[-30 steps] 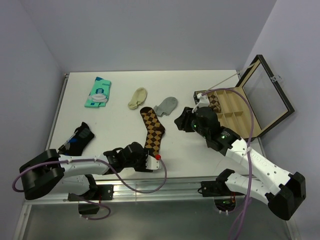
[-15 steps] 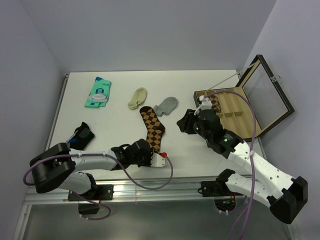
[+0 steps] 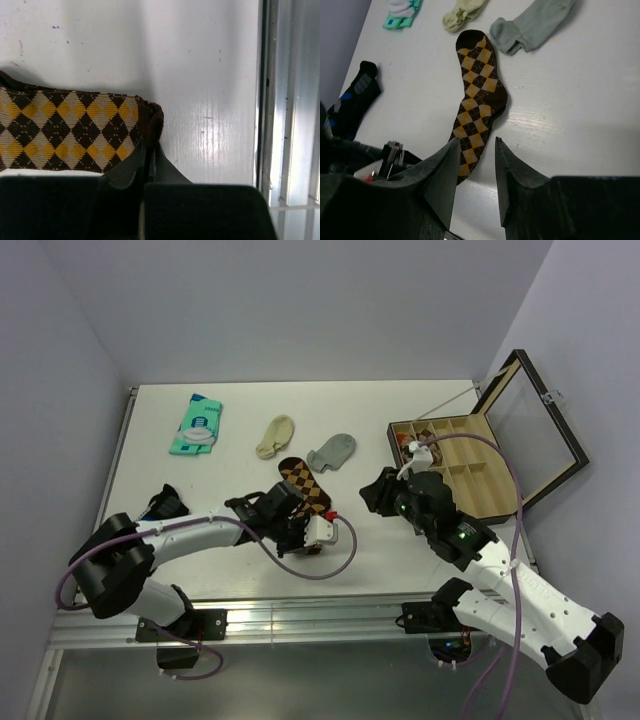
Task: Roll the socks
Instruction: Roll the sock at the center of the board.
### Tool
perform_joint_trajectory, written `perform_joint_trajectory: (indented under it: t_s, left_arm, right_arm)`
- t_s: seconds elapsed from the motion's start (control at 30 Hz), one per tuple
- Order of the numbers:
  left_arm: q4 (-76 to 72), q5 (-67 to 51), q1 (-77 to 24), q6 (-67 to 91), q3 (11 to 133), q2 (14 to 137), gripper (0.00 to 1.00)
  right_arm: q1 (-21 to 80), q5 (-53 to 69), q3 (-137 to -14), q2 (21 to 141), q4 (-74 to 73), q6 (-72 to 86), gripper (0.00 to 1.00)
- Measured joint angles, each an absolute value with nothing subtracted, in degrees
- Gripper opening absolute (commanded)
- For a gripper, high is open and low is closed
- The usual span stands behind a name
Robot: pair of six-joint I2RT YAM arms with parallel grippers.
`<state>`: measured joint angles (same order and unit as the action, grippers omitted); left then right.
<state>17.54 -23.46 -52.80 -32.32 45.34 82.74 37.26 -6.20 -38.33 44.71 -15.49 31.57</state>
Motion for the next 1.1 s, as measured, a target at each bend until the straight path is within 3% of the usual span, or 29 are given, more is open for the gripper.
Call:
perform_joint_trajectory:
  t_s: [0.33, 0.63, 0.83, 1.1]
  left_arm:
    - [34.11, -38.0, -44.84, -36.69, 55.51, 96.09, 0.0]
    - [49.78, -48.8, -38.65, -45.28, 66.11, 108.88, 0.0]
    - [55.33, -51.57, -36.16, -47.33, 69.78, 114.67, 0.0]
    - [59.9, -53.8, -35.07, -47.03, 73.3, 119.66, 0.0]
  right_arm:
    - [42.59, -5.87, -30.76, 34.89, -12.16, 32.12, 0.4]
    - [63.77, -19.88, -26.89, 34.72, -9.56, 32.38, 0.41]
    - [71.09, -27.64, -25.8, 36.75, -7.42, 32.6, 0.45]
    - [75.64, -27.42, -25.8, 48.1, 0.91, 27.66, 0.48]
